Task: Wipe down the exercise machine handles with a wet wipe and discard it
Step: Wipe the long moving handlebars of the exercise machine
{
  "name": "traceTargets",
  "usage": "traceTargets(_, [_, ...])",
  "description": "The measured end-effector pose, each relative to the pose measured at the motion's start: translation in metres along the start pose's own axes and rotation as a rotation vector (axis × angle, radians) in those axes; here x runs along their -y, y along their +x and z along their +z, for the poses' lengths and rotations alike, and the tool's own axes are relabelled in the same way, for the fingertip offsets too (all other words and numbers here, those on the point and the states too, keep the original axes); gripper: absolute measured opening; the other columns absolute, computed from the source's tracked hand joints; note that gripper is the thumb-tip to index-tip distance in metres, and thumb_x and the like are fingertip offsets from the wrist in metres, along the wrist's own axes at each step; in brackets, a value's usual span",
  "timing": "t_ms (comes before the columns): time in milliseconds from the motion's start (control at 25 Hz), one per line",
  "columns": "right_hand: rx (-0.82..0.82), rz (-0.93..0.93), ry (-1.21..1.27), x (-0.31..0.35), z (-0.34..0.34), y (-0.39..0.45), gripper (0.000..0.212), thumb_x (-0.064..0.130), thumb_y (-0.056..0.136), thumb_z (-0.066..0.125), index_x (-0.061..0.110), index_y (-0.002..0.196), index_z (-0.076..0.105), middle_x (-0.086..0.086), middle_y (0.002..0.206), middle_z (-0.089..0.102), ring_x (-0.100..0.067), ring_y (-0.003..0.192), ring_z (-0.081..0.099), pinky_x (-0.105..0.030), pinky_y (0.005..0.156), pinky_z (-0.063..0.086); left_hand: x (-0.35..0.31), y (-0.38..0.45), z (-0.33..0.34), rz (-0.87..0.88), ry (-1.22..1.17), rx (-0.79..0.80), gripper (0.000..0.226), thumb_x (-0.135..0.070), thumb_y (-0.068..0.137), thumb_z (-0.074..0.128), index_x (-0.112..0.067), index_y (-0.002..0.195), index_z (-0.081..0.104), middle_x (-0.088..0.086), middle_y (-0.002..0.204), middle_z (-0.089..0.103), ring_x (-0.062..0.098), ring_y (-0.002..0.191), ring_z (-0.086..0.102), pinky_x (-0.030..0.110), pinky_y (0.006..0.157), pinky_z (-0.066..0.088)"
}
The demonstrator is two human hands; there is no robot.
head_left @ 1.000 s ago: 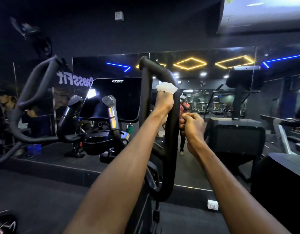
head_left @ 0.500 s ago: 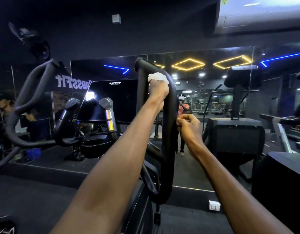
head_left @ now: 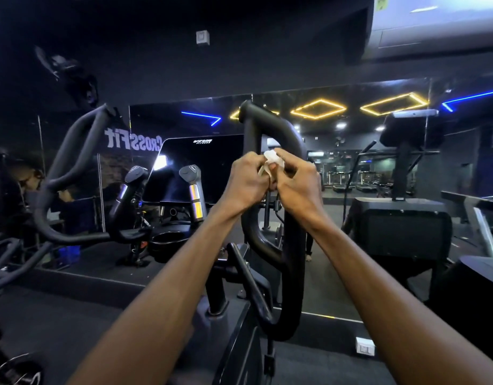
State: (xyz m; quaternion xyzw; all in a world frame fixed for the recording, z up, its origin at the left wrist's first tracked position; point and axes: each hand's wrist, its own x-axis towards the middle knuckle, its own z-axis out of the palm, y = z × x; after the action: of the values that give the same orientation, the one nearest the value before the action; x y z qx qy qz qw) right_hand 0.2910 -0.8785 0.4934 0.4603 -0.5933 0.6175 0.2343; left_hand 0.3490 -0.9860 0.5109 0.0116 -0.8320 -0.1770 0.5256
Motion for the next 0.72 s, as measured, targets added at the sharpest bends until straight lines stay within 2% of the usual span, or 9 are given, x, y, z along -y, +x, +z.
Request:
traceTargets(80, [-0.077, 0.035, 0.043, -0.001, 0.001, 0.014, 0.026, 0.016, 0.091, 0.070, 0.017, 0.117, 0.071, 0.011, 0.090, 0.071, -0.010, 0.085, 0.072, -0.021, 0.071, 0.059, 0.010, -0.002, -0.007, -0.047, -0.173, 0.060, 0.009, -0.010, 0.089, 0.064, -0.012, 0.095, 0.070, -0.004, 0.088, 0.066, 0.006, 0.079, 0.061, 0.014, 0.072, 0.048])
traceTargets(160, [-0.177, -0.034, -0.045, 0.003, 0.000, 0.035, 0.018, 0.011, 0.090, 0.070, 0.016, 0.107, 0.074, 0.014, 0.085, 0.068, -0.008, 0.080, 0.069, -0.018, 0.066, 0.058, 0.021, 0.000, -0.015, -0.111, -0.388, 0.040, 0.034, 0.003, 0.086, 0.064, -0.008, 0.118, 0.068, 0.001, 0.101, 0.071, 0.010, 0.093, 0.067, 0.019, 0.086, 0.054])
traceTargets(240, [-0.213, -0.197, -0.244, 0.009, 0.000, 0.060, 0.016, 0.010, 0.090, 0.068, 0.013, 0.103, 0.076, 0.000, 0.097, 0.069, -0.012, 0.083, 0.063, -0.018, 0.069, 0.053, 0.034, 0.005, -0.019, -0.184, -0.429, -0.104, 0.037, 0.006, 0.086, 0.063, -0.011, 0.118, 0.068, 0.001, 0.100, 0.072, 0.012, 0.095, 0.068, 0.026, 0.091, 0.055])
traceTargets(320, [-0.134, -0.364, -0.433, 0.015, 0.007, 0.087, 0.016, 0.006, 0.089, 0.066, 0.005, 0.102, 0.075, -0.014, 0.110, 0.063, -0.022, 0.092, 0.060, -0.021, 0.074, 0.048, 0.047, 0.013, -0.019, -0.280, -0.416, -0.188, 0.033, 0.002, 0.088, 0.061, -0.015, 0.115, 0.068, -0.004, 0.097, 0.070, 0.013, 0.095, 0.066, 0.032, 0.092, 0.055])
traceTargets(440, [0.074, -0.515, -0.657, 0.019, 0.024, 0.108, 0.020, 0.003, 0.092, 0.059, -0.002, 0.106, 0.072, -0.021, 0.115, 0.058, -0.034, 0.100, 0.060, -0.043, 0.083, 0.054, 0.061, 0.019, -0.013, -0.432, -0.529, -0.157, 0.026, -0.004, 0.091, 0.059, -0.026, 0.101, 0.066, -0.005, 0.092, 0.070, 0.014, 0.087, 0.066, 0.035, 0.082, 0.057])
traceTargets(600, [0.440, -0.789, -0.931, -0.001, 0.031, 0.085, 0.016, 0.010, 0.093, 0.057, 0.004, 0.102, 0.069, -0.013, 0.117, 0.055, -0.025, 0.106, 0.049, -0.042, 0.083, 0.050, 0.072, 0.015, -0.002, -0.482, -0.630, -0.096, 0.020, -0.009, 0.090, 0.059, -0.027, 0.095, 0.066, 0.001, 0.090, 0.073, 0.011, 0.072, 0.069, 0.026, 0.059, 0.054])
traceTargets(640, [0.480, -0.830, -0.986, 0.002, 0.028, 0.088, 0.017, 0.012, 0.092, 0.058, 0.006, 0.105, 0.068, -0.011, 0.118, 0.054, -0.025, 0.107, 0.049, -0.042, 0.083, 0.050, 0.074, 0.013, -0.001, -0.495, -0.656, -0.080, 0.019, -0.009, 0.090, 0.059, -0.027, 0.094, 0.066, 0.001, 0.088, 0.073, 0.009, 0.068, 0.069, 0.024, 0.055, 0.052])
traceTargets(720, [0.354, -0.865, -1.086, 0.014, 0.023, 0.104, 0.021, 0.015, 0.091, 0.059, 0.011, 0.109, 0.068, -0.011, 0.119, 0.056, -0.028, 0.111, 0.048, -0.042, 0.085, 0.048, 0.078, 0.009, 0.001, -0.522, -0.683, -0.052, 0.018, -0.011, 0.091, 0.059, -0.027, 0.096, 0.065, -0.004, 0.085, 0.072, 0.004, 0.065, 0.068, 0.023, 0.052, 0.050])
